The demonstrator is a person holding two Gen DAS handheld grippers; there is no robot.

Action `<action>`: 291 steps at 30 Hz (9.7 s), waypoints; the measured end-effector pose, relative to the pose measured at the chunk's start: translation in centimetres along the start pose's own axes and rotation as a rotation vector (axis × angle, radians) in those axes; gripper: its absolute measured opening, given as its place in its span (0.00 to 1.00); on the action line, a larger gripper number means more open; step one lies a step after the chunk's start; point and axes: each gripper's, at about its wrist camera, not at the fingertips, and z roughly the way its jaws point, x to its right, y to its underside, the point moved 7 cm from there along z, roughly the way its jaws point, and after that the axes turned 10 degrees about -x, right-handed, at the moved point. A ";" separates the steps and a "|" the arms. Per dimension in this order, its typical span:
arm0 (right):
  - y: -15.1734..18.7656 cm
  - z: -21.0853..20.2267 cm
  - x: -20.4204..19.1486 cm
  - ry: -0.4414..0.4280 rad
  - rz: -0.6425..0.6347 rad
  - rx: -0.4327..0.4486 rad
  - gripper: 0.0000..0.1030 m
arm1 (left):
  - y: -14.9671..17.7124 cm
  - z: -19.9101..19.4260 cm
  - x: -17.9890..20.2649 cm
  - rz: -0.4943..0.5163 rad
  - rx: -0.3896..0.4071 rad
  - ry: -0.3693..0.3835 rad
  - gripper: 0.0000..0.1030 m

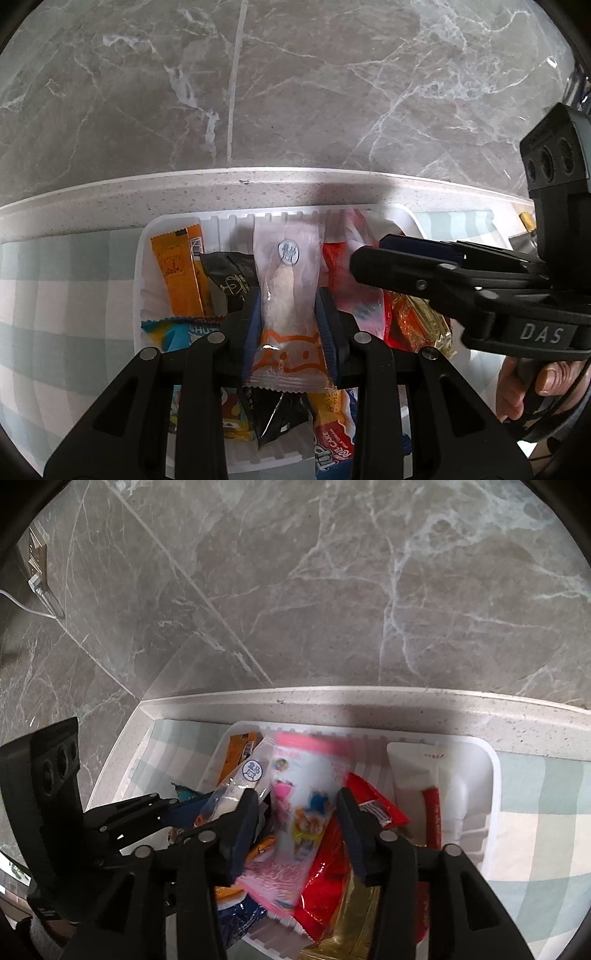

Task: Organize snacks
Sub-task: 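Release the clear bun bag and pink packet into the tray, then move the left tool to the red heart packet while the right tool reaches the green packet, then grasp the red heart packet with the left tool while the right tool grasps the green packet, then carry the red heart packet and green packet over the white tray, then release the red heart packet and green packet into the tray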

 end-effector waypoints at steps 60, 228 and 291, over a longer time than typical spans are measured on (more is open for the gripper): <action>26.9 -1.4 -9.0 0.289 -0.410 -0.188 0.59 | 32.8 -16.3 0.1 -0.121 -0.020 -0.050 0.44; 4.3 -5.0 -2.9 0.194 -0.213 -0.012 0.40 | 6.5 -7.9 0.8 0.186 0.029 0.008 0.25; 2.1 -3.3 -2.0 0.347 -0.283 0.005 0.68 | 1.8 -4.6 -1.3 0.093 0.064 -0.059 0.54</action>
